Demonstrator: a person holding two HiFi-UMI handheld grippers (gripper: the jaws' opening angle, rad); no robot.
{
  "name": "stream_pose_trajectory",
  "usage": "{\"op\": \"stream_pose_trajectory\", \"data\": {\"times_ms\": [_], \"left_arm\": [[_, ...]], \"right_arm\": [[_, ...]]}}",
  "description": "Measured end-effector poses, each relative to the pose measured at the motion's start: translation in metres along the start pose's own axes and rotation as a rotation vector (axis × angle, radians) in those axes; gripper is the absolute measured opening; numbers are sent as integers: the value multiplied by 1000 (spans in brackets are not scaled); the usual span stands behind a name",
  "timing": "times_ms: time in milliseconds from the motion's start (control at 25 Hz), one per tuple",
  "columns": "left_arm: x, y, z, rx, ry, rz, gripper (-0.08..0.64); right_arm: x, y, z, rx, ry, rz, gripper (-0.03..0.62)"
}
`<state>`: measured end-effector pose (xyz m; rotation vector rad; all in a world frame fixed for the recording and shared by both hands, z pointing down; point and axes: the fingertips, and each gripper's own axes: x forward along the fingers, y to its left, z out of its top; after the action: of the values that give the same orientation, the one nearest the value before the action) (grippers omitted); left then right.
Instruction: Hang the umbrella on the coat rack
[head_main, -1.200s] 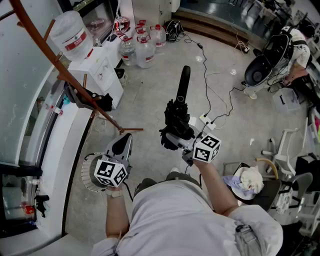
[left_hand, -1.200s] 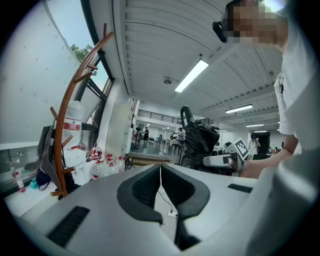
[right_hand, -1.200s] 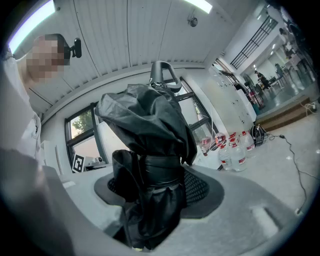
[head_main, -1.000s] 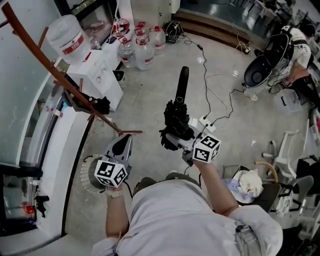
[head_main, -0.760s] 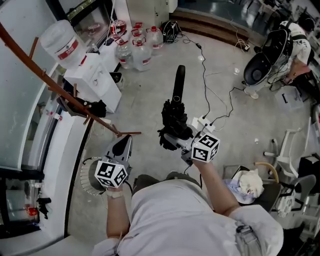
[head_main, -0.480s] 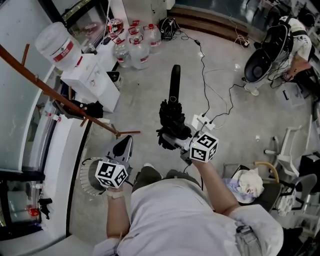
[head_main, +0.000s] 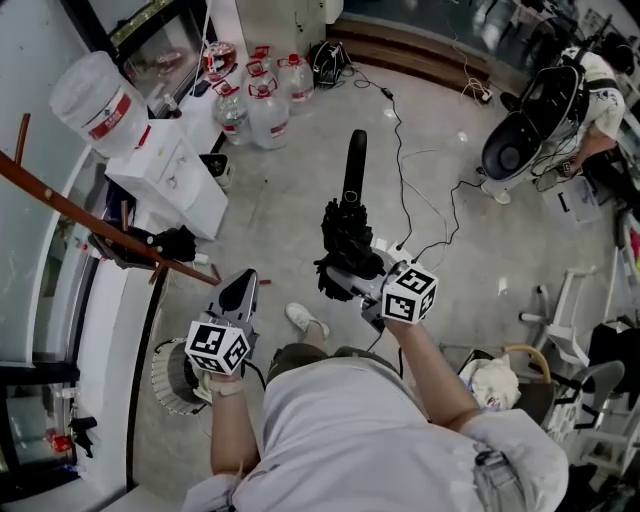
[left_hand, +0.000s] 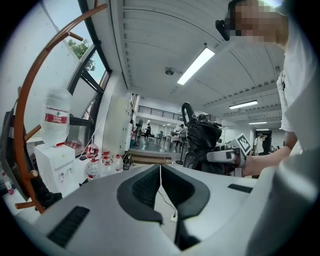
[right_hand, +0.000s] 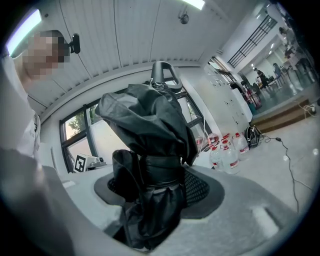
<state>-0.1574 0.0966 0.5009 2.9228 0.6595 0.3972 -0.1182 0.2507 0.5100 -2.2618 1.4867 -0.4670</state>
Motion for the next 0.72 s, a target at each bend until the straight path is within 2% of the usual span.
{"op": "stream_pose_trajectory", "data": {"times_ms": [400, 640, 720], "left_arm": [[74, 110, 52, -11, -20, 20, 3], [83, 193, 69, -36, -43, 75, 3], [84, 207, 69, -37, -42, 94, 3]], "right_arm": [[125, -70, 66, -19, 58, 43, 267], [226, -79, 80, -32, 105, 134, 267], [250, -78, 81, -44, 125, 171, 267]]}}
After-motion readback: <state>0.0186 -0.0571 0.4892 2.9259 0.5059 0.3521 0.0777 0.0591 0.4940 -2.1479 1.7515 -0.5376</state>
